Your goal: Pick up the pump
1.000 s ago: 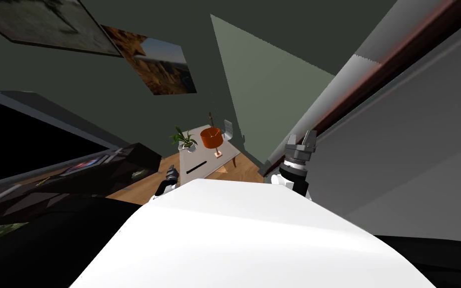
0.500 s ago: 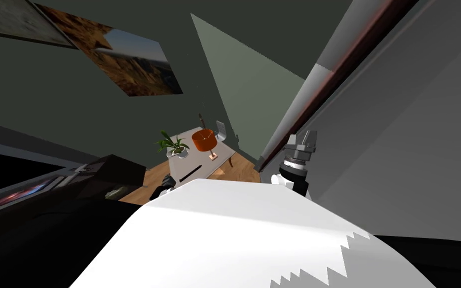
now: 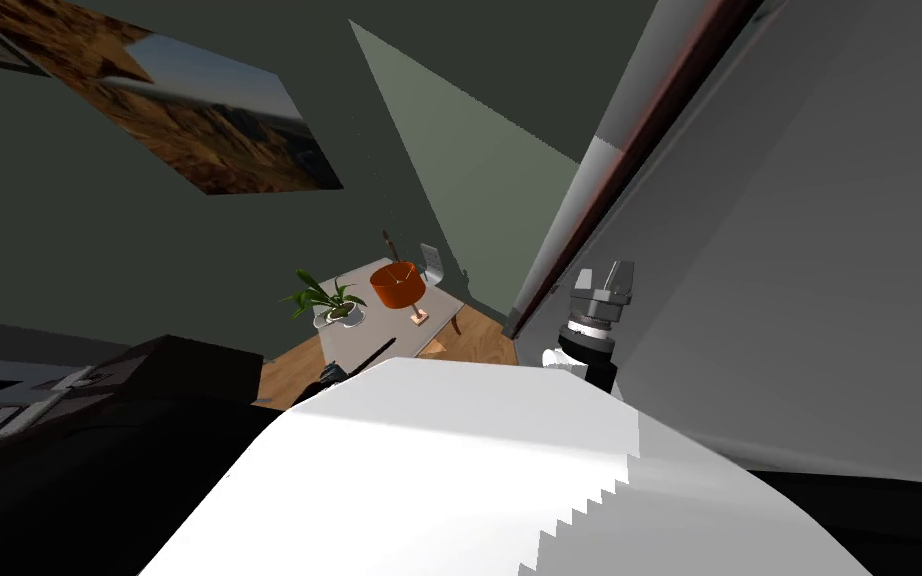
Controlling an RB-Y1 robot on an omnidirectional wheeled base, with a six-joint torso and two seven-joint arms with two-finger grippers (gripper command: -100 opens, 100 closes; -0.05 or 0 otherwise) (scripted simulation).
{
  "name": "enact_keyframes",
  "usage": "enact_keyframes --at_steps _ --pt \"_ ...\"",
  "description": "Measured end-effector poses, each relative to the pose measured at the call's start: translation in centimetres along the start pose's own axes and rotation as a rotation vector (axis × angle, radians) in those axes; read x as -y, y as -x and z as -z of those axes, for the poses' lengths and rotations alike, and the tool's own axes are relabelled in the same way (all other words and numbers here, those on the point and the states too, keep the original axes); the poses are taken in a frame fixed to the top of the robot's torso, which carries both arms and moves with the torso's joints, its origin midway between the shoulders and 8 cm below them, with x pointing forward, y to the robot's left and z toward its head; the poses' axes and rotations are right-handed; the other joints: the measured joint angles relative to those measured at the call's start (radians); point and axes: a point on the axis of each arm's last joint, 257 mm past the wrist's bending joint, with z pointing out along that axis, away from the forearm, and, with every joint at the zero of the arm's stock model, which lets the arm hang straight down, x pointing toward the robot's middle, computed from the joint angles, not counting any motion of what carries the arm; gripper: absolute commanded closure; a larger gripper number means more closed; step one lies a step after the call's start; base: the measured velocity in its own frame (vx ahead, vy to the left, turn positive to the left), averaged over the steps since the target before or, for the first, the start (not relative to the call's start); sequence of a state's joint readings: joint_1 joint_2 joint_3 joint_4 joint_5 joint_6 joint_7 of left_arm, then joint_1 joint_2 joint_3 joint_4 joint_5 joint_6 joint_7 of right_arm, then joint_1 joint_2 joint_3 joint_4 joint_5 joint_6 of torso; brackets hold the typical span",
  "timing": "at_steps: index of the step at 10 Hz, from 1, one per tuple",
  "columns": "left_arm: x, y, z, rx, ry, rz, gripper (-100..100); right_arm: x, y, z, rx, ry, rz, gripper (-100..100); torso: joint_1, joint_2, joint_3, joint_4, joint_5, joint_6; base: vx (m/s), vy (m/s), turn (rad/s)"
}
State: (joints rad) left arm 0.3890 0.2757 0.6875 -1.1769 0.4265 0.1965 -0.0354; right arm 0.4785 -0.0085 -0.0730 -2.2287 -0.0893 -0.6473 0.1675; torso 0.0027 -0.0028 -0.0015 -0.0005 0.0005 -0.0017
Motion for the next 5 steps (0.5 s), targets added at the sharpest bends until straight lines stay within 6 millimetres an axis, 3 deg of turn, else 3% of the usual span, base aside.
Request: enact_keyframes --at_steps 1,5 --pt "-1.3 1.1 0.0 0.016 0.033 0.023 -100 0.0 0.0 0.0 0.000 0.000 0.000 0 0.000 0.000 0.000 0.000 0.000 0.000 0.008 0.037 -0.358" --pt "-5.9 4.0 0.4 0.065 0.157 0.109 -100 0.0 0.0 0.0 0.000 0.000 0.000 0 0.001 -0.001 0.000 0.000 0.000 0.000 0.011 0.030 -0.197"
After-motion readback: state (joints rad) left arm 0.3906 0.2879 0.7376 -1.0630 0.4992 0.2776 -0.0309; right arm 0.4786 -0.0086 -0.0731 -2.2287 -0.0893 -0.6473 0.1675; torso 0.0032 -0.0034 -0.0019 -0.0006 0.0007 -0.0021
